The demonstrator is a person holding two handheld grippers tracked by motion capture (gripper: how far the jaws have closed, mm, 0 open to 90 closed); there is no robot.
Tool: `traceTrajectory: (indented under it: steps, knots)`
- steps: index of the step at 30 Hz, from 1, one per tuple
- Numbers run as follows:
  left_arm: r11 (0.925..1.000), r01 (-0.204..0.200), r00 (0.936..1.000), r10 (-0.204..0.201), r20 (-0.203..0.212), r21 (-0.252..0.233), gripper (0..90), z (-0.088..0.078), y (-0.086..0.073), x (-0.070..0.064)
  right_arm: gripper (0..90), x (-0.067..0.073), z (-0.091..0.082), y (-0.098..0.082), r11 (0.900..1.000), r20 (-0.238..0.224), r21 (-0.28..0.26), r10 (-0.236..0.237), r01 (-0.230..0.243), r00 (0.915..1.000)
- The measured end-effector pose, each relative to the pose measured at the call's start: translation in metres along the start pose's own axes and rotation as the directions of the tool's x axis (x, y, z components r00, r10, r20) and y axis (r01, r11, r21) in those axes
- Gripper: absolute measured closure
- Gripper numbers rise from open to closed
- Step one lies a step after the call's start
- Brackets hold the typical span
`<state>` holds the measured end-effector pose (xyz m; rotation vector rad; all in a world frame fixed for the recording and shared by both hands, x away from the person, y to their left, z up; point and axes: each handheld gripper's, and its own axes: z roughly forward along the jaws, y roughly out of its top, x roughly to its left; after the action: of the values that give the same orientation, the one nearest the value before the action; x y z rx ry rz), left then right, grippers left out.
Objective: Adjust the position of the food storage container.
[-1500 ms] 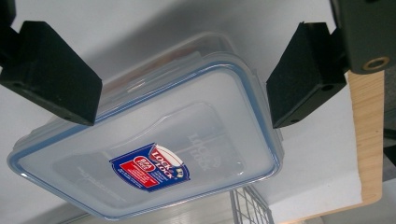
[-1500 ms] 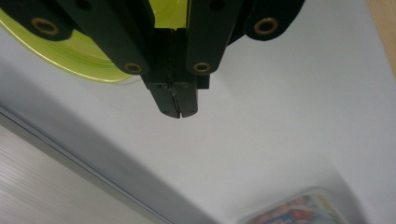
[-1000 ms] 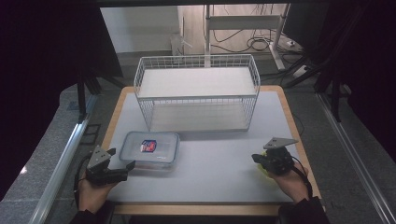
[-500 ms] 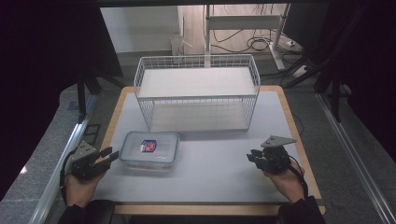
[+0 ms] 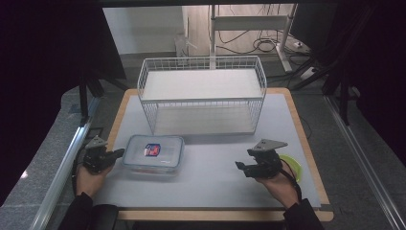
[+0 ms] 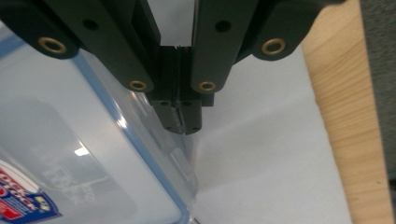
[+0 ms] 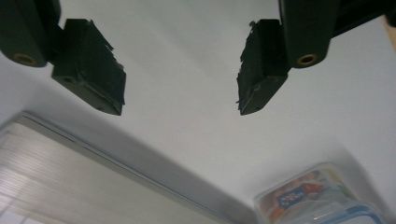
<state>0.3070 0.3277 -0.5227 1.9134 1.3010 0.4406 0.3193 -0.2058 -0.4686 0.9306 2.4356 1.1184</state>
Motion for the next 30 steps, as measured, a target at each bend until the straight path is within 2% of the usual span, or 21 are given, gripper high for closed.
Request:
traceTrajectory:
  steps: [2, 3, 5, 9, 10, 12, 13, 15, 16, 17, 18, 20, 21, 22, 23, 24, 25, 30]
  knots:
    - [0.9999, -0.007, 1.0, 0.007, 0.0, 0.008, 89.9, 0.0, 0.001, 0.0, 29.9, 0.002, 0.002, 0.001, 1.0, -0.006, 0.001, 0.0, 0.001, 1.0]
    - [0.9998, 0.02, 0.9994, -0.02, 0.027, -0.001, 89.9, 0.001, 0.0, 0.0, 27.4, 0.005, 0.005, 0.001, 1.0, -0.025, -0.003, 0.001, -0.001, 0.9997]
    - [0.9997, 0.023, 0.9988, -0.024, 0.043, 0.002, 89.9, 0.002, 0.001, -0.002, 25.1, 0.007, 0.009, 0.002, 1.0, -0.034, 0.001, -0.002, 0.002, 0.9994]
    - [0.9999, 0.001, 0.9983, -0.001, 0.059, 0.012, 89.9, 0.005, 0.003, -0.01, 20.4, 0.011, 0.016, 0.002, 1.0, -0.058, 0.005, -0.012, 0.012, 0.9982]
    - [0.9995, -0.021, 0.9968, 0.019, 0.077, 0.022, 89.9, 0.008, 0.006, -0.017, 19.2, 0.012, 0.018, 0.002, 1.0, -0.063, 0.004, -0.014, 0.014, 0.9979]
    - [0.9985, -0.047, 0.9951, 0.044, 0.089, 0.027, 89.9, 0.011, 0.009, -0.026, 16.5, 0.014, 0.021, 0.002, 1.0, -0.075, 0.004, -0.015, 0.015, 0.9971]
    - [0.9985, -0.047, 0.9951, 0.044, 0.089, 0.027, 89.9, 0.011, 0.009, -0.026, 16.5, 0.014, 0.021, 0.002, 1.0, -0.075, 0.004, -0.015, 0.015, 0.9971]
    - [0.997, -0.071, 0.9912, 0.067, 0.114, 0.032, 89.8, 0.017, 0.013, -0.04, 13.4, 0.016, 0.025, 0.001, 1.0, -0.094, 0.011, -0.013, 0.014, 0.9955]
    - [0.997, -0.071, 0.9912, 0.067, 0.114, 0.032, 89.9, 0.017, 0.013, -0.04, 11.9, 0.017, 0.027, 0.001, 1.0, -0.098, 0.012, -0.013, 0.015, 0.9951]
    - [0.9946, -0.097, 0.9875, 0.092, 0.128, 0.037, 89.8, 0.02, 0.016, -0.049, 11.4, 0.017, 0.028, 0.001, 1.0, -0.099, 0.013, -0.018, 0.019, 0.995]
    - [0.9946, -0.097, 0.9875, 0.092, 0.128, 0.037, 89.8, 0.02, 0.016, -0.049, 11.4, 0.017, 0.028, 0.001, 1.0, -0.099, 0.013, -0.018, 0.019, 0.995]
    - [0.9922, -0.122, 0.9827, 0.117, 0.144, 0.027, 89.8, 0.026, 0.021, -0.063, 9.5, 0.018, 0.03, 0.001, 1.0, -0.103, 0.011, -0.018, 0.019, 0.9945]
    - [0.9922, -0.122, 0.9827, 0.117, 0.144, 0.027, 89.8, 0.026, 0.021, -0.063, 9.5, 0.018, 0.03, 0.001, 1.0, -0.103, 0.011, -0.018, 0.019, 0.9945]
    - [0.9893, -0.145, 0.9787, 0.141, 0.149, 0.017, 89.9, 0.029, 0.024, -0.071, 8.7, 0.018, 0.032, 0.001, 1.0, -0.109, 0.009, -0.01, 0.011, 0.994]
    - [0.9893, -0.145, 0.9787, 0.141, 0.149, 0.017, 89.9, 0.029, 0.024, -0.071, 8.7, 0.018, 0.032, 0.001, 1.0, -0.109, 0.009, -0.01, 0.011, 0.994]
    - [0.9879, -0.155, 0.9739, 0.153, 0.168, 0.0, 89.8, 0.03, 0.027, -0.078, 7.6, 0.017, 0.034, 0.0, 1.0, -0.121, 0.015, 0.007, -0.005, 0.9927]
    - [0.9882, -0.153, 0.9725, 0.153, 0.176, -0.013, 89.8, 0.031, 0.029, -0.081, 7.0, 0.017, 0.035, -0.001, 1.0, -0.13, 0.021, 0.017, -0.014, 0.9914]
    - [0.9888, -0.146, 0.9687, 0.149, 0.198, -0.032, 89.9, 0.034, 0.033, -0.089, 6.2, 0.018, 0.041, -0.003, 0.999, -0.153, 0.037, 0.027, -0.021, 0.9879]
